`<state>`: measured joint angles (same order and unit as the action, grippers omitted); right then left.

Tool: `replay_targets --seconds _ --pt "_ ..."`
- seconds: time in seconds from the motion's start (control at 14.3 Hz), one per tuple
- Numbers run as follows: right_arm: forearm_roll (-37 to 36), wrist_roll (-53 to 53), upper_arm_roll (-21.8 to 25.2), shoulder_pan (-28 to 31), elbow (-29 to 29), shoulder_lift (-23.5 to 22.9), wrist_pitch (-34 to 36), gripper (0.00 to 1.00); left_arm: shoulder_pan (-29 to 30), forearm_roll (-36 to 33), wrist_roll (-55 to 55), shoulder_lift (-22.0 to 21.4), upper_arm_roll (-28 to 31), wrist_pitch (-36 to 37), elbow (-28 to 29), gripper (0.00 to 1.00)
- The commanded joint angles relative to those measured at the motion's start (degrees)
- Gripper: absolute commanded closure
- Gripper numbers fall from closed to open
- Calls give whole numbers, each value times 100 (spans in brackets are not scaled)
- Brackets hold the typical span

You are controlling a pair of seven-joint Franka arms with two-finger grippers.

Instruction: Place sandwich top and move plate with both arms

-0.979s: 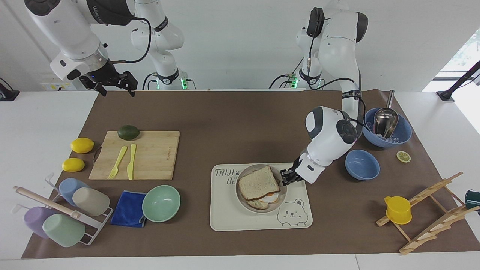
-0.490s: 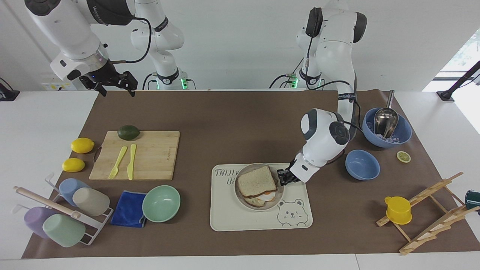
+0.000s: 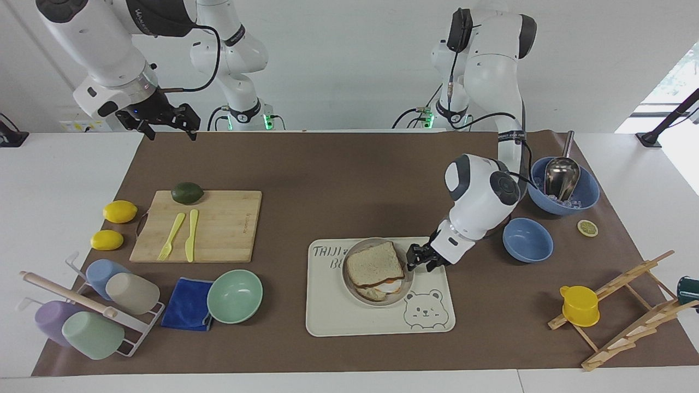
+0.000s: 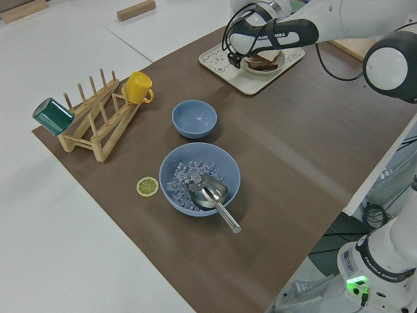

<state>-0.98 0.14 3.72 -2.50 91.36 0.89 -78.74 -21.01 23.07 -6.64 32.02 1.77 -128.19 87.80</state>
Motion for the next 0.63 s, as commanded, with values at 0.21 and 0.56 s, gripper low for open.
replay_targets --seconds 0.21,0.56 --pt "125 -111 -12 74 66 69 -36 0 360 312 -117 -582 25 170 80 0" --pt "125 -111 -20 74 57 69 -36 0 413 -456 -189 -1319 718 1503 62 0"
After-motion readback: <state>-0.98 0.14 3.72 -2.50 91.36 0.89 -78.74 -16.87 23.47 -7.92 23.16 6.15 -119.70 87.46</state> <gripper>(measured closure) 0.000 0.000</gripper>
